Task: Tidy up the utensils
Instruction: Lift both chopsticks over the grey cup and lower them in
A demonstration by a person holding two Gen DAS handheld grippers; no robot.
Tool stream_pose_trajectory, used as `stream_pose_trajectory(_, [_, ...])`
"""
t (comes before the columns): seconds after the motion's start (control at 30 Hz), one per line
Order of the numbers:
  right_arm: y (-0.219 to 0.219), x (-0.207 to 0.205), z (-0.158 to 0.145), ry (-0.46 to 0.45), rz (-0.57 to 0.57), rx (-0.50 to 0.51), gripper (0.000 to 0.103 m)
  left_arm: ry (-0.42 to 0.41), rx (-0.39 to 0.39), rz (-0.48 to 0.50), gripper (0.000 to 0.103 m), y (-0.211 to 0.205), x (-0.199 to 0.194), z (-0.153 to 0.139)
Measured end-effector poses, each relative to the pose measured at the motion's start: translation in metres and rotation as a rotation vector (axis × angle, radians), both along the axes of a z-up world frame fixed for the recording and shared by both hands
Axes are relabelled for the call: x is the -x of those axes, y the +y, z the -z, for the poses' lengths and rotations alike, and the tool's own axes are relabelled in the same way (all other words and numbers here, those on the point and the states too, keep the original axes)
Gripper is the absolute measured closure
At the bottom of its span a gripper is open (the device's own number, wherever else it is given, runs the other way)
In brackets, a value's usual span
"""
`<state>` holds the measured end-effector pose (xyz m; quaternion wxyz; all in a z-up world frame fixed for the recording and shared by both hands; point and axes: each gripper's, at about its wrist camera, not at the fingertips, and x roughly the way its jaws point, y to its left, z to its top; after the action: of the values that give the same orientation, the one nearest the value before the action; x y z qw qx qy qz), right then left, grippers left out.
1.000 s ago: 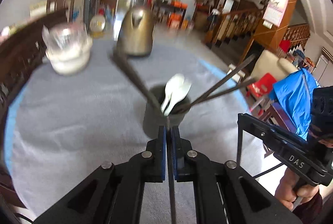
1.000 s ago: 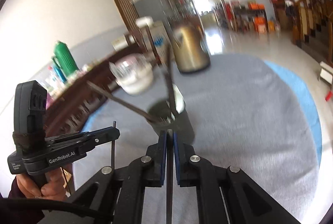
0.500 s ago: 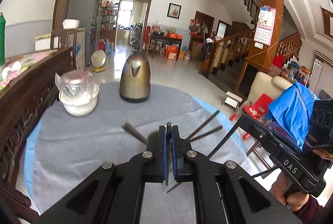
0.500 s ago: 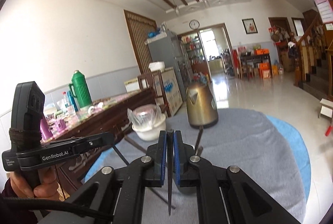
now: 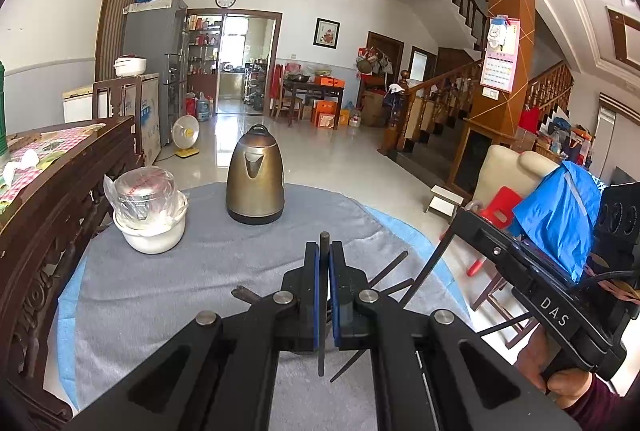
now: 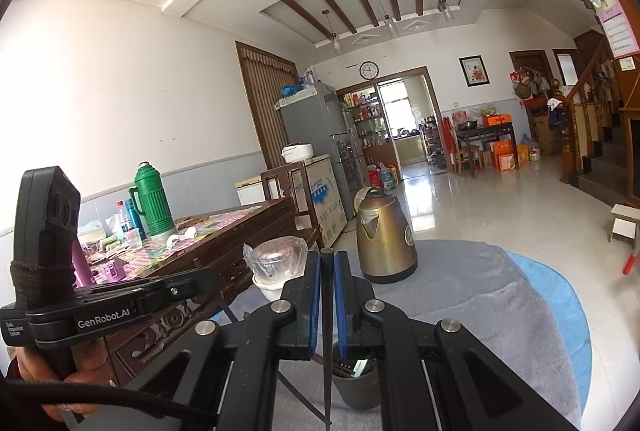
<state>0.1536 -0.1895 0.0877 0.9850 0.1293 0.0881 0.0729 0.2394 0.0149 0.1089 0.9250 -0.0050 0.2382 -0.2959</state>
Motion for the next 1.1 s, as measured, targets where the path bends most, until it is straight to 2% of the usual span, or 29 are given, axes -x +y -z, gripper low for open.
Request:
stream_pose_trajectory(0.3, [-0.007, 0.009, -0.009, -0.05, 0.046, -0.012, 0.096, -0.015, 0.014, -0.011, 0.098, 0.003, 0.002, -0.008])
stream_pose_trajectory(0.47, [-0.01, 0.011, -0.02, -0.095, 0.078, -0.028, 0.096, -0.044, 0.04, -0.02, 0.098, 0.004, 0.004, -0.022])
stream_pose_trajectory(0.8, [0.001, 0.001, -0.04, -0.212, 0.154, -0.005, 0.096, -0.21, 0.095, -0.068, 0.098, -0.002, 0.005, -0.058])
stream_pose_trajectory(0.97, [0.008, -0.022, -0.041, -0.214, 0.192, 0.0, 0.096, -0.279, 0.084, -0.11, 0.098, -0.012, -0.008, -0.057])
stream_pose_trajectory(1.1, [0.01, -0.045, -0.033, -0.179, 0.219, -0.011, 0.096, -0.262, 0.1, -0.121, 0.098, -0.018, -0.026, -0.042])
